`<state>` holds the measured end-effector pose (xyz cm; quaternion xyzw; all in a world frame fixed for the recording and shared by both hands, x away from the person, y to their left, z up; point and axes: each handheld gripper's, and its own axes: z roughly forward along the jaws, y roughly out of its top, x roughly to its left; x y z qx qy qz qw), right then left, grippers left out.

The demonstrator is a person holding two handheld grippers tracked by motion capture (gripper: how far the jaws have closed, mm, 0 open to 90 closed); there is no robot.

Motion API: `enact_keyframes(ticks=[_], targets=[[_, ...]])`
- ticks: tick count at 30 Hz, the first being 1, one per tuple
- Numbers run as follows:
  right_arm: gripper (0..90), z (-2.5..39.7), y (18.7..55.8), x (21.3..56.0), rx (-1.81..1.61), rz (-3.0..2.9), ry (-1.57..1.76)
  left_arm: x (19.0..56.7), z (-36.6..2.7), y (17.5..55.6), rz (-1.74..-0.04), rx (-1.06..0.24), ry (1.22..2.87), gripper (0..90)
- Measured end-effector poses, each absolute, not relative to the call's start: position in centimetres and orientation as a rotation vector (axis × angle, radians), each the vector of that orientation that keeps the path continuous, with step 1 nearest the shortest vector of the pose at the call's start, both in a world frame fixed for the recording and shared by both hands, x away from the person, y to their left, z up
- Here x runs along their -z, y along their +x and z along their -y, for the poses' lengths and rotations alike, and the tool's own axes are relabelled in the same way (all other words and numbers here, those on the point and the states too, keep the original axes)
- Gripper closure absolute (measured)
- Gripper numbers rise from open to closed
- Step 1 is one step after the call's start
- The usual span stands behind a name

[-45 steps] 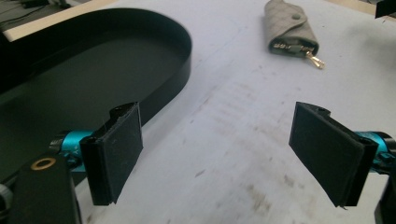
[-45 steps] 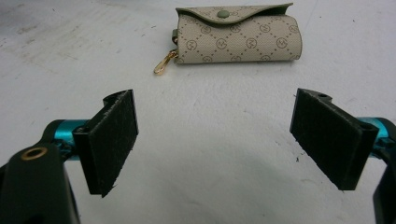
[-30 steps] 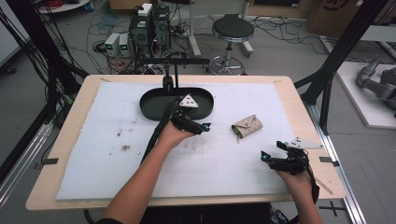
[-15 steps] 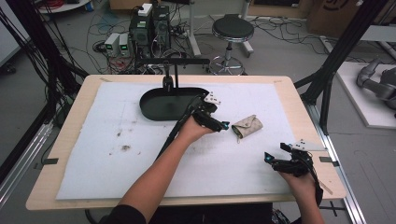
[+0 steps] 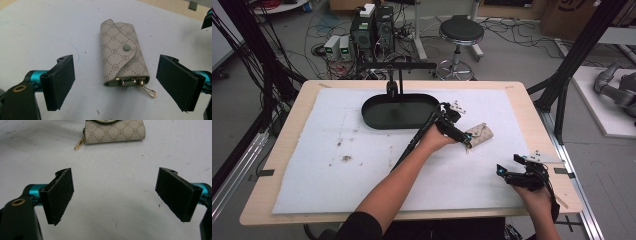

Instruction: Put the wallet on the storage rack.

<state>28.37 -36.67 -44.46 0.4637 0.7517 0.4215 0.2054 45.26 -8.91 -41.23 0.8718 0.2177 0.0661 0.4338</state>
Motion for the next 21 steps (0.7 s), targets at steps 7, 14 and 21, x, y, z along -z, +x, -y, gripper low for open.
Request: enact_keyframes(ticks=[7,14,21], targets=[[15.5,37.1,28.0,44.5,-1.172,-2.083,1.307,42.6,11.0,45.9,-0.553,-0.159,2.208,15.0],[15.5,37.2,27.9,44.5,-1.169,-2.081,1.308,43.8,12.2,46.0,-0.552,-0.146,2.242,15.0],[15.5,37.1,28.0,44.5,-1.166,-2.083,1.305,44.9,13.2,45.6,-0.507,-0.188,2.312,14.2]])
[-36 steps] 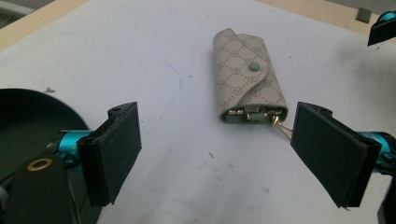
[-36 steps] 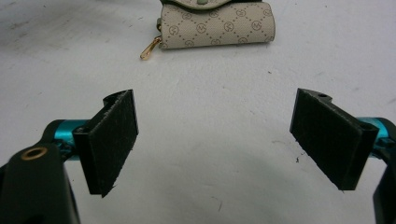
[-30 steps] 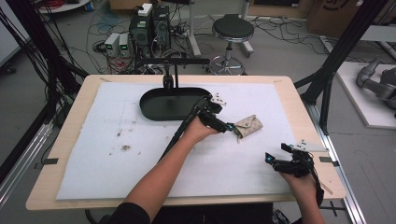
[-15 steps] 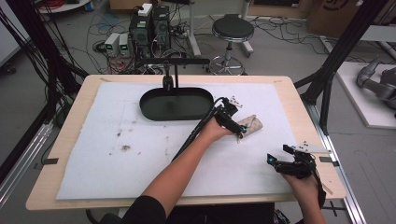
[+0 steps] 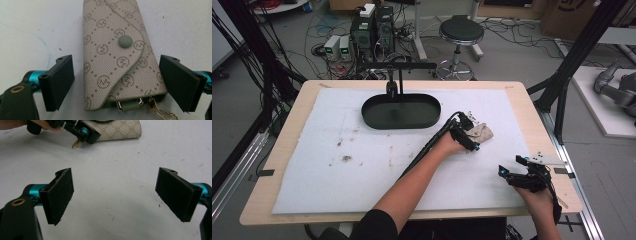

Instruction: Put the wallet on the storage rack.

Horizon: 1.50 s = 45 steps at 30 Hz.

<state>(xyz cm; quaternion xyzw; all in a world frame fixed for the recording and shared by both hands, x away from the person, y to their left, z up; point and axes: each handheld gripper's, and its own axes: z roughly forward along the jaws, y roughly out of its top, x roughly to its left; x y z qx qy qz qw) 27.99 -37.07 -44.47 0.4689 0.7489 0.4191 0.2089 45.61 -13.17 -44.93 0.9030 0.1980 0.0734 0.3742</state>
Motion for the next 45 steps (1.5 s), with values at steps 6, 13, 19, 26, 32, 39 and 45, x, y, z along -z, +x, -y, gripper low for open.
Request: enact_keyframes(ticks=[6,13,19,26,32,39,45], targets=[[15.5,36.8,28.1,44.5,-1.165,-2.094,1.302,44.9,13.2,45.3,-0.49,-0.209,2.319,16.1],[15.5,36.8,28.2,44.5,-1.167,-2.094,1.294,44.6,12.9,45.1,-0.444,-0.193,2.31,34.3],[15.5,36.8,28.1,44.4,-1.169,-2.091,1.294,44.2,12.5,45.1,-0.425,-0.181,2.319,36.6],[15.5,36.3,28.4,44.4,-1.19,-2.104,1.286,41.9,10.4,45.0,-0.393,-0.21,2.284,36.7],[15.5,35.7,28.5,44.3,-1.192,-2.117,1.268,39.6,7.4,44.9,-0.399,-0.256,2.244,36.8],[15.5,35.3,29.2,44.3,-1.198,-2.124,1.259,37.7,3.2,44.4,-0.42,-0.315,2.209,36.8],[15.5,33.9,30.2,44.5,-1.184,-2.17,1.22,36.8,-0.7,44.4,-0.485,-0.366,2.204,36.8]])
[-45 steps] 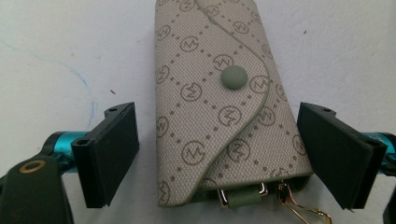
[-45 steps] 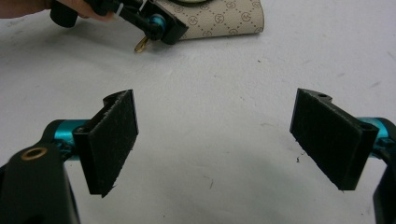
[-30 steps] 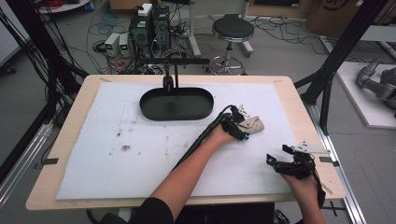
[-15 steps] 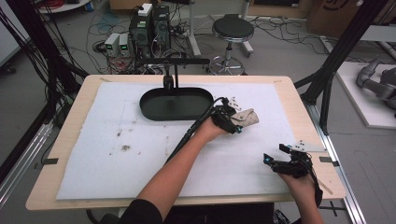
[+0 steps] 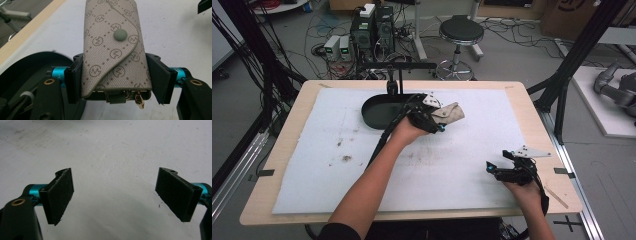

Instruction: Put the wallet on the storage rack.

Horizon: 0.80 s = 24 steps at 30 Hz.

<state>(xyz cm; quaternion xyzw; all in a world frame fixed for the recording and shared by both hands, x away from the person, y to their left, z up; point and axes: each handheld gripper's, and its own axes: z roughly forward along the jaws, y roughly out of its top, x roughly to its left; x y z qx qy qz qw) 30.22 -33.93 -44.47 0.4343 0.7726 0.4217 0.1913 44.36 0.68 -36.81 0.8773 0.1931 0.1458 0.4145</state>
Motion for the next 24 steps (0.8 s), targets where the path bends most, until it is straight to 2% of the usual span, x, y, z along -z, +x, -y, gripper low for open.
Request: enact_keyframes(ticks=[13,24], targets=[[15.5,31.8,32.1,44.4,-1.192,-2.219,1.166,36.1,-8.1,44.2,-0.617,-0.458,2.194,36.8],[15.5,31.2,32.8,44.6,-1.185,-2.234,1.156,36.4,-11.8,44.8,-0.7,-0.483,2.184,36.7]])
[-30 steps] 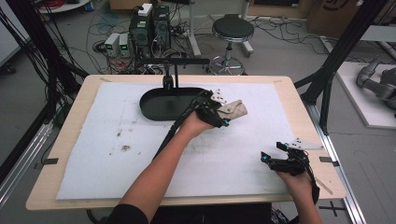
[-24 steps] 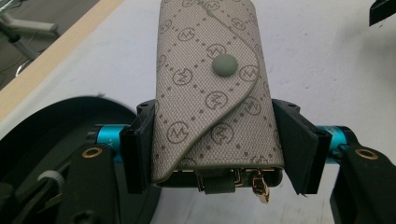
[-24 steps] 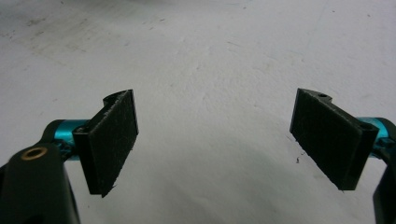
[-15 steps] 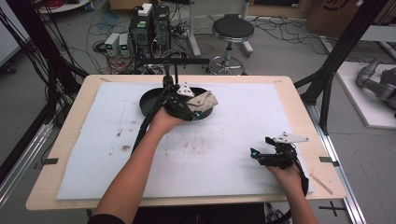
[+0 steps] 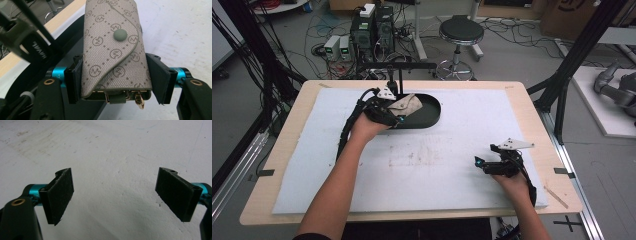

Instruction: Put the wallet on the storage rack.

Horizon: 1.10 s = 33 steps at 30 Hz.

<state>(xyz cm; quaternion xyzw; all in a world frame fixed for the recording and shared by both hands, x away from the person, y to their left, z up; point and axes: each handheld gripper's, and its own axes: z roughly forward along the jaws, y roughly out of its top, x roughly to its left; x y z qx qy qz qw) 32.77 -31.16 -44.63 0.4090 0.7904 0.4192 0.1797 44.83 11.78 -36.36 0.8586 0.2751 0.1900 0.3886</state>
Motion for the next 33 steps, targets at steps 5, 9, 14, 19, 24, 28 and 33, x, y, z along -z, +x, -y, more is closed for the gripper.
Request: enact_keyframes(ticks=[5,9,14,19,24,28,33], targets=[[15.5,31.1,32.8,44.7,-1.179,-2.24,1.159,36.6,-12.7,45.2,-0.718,-0.483,2.186,36.7],[15.5,31.2,32.8,44.7,-1.179,-2.239,1.164,37.1,-13.2,45.7,-0.733,-0.483,2.182,36.7],[15.5,31.2,32.8,44.7,-1.17,-2.243,1.159,37.8,-13.5,46.7,-0.744,-0.483,2.202,36.7],[15.5,31.1,32.8,44.8,-1.172,-2.244,1.161,38.7,-13.4,48.0,-0.756,-0.466,2.208,36.6],[15.5,31.1,32.8,44.8,-1.16,-2.246,1.161,39.8,-12.7,49.1,-0.769,-0.479,2.236,36.3],[15.5,31.1,32.8,44.8,-1.159,-2.25,1.159,40.6,-12.6,50.0,-0.788,-0.468,2.234,36.4],[15.5,31.1,32.8,44.8,-1.156,-2.255,1.164,41.4,-12.7,51.1,-0.818,-0.46,2.263,36.4]])
